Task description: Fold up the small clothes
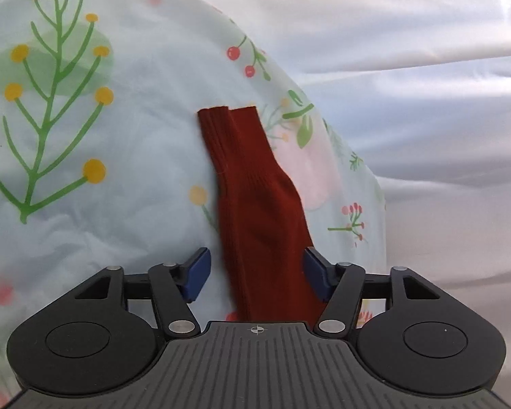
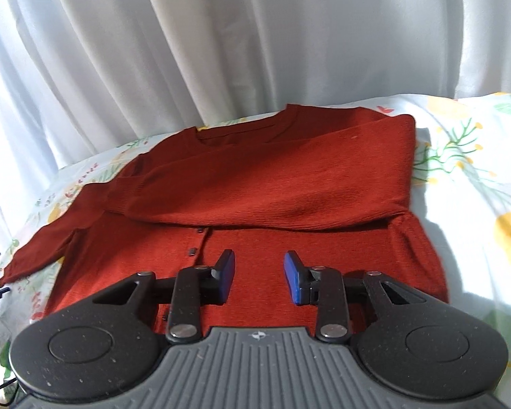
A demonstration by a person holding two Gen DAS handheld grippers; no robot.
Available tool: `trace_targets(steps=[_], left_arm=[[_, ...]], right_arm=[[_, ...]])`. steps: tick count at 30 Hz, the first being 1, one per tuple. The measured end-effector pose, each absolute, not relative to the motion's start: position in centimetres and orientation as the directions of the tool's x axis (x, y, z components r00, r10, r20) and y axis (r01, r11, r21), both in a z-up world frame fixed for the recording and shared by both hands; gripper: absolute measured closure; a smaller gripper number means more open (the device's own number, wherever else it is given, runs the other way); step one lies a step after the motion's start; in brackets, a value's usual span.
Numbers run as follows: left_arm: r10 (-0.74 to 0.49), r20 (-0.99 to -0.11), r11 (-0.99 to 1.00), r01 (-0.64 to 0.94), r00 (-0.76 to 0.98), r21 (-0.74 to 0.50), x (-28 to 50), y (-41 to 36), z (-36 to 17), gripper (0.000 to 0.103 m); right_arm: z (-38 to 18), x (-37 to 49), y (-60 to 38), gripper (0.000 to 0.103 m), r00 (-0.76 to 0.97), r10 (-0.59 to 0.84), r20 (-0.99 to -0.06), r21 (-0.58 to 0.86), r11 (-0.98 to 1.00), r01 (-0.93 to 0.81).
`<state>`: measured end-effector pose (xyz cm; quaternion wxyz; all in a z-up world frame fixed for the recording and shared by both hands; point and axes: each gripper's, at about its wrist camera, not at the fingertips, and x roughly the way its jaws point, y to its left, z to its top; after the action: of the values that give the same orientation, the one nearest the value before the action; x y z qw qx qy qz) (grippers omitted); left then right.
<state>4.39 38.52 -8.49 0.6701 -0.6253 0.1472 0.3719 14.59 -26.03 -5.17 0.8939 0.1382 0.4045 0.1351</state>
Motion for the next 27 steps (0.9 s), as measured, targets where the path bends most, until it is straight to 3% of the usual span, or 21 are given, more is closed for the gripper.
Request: trace_targets(steps=[4, 6, 8, 15, 19, 24, 27], left_arm=[[0.317, -0.661, -0.072, -0.678, 0.680, -0.732, 4.8, 40.1, -8.6, 0.062], [0.304, -0.676, -0.083, -0.689, 0.671, -0.720, 4.8, 41.2, -9.2, 0.088], [0.290, -0.676, -0.090, -0.684, 0.677, -0.724, 4.5, 41.8, -9.8, 0.094], [0.280, -0.606, -0.016, -0.628, 0.744, -0.778, 4.5, 41.3, -9.1, 0.094], [0.236, -0.489, 0.245, -0.538, 0.840, -0.806, 6.9, 37.3, -4.0, 0.095], [-0.049, -0.322, 0.662, -0.211, 0.945, -0.719, 12.8, 25.3, 2.7, 0.095], [-0.258, -0.342, 0.734, -0.046, 0.904, -0.677, 15.9, 17.9, 3.1, 0.093]], right_arm=[[-4.8, 14.8, -25.0, 0.072, 0.644, 0.367, -0.671, 0.360, 0.921, -0.150], [-4.7, 15.1, -24.8, 0.072, 0.641, 0.375, -0.670, 0.370, 0.917, -0.149], [-4.7, 15.3, -24.5, 0.072, 0.640, 0.382, -0.667, 0.378, 0.913, -0.151], [-4.2, 15.4, -24.4, 0.072, 0.662, 0.386, -0.642, 0.390, 0.908, -0.151], [-4.1, 15.2, -24.8, 0.072, 0.673, 0.383, -0.633, 0.402, 0.905, -0.137], [-3.8, 14.9, -25.3, 0.072, 0.678, 0.396, -0.619, 0.428, 0.894, -0.132], [-3.7, 14.6, -25.4, 0.072, 0.679, 0.413, -0.607, 0.440, 0.886, -0.145]])
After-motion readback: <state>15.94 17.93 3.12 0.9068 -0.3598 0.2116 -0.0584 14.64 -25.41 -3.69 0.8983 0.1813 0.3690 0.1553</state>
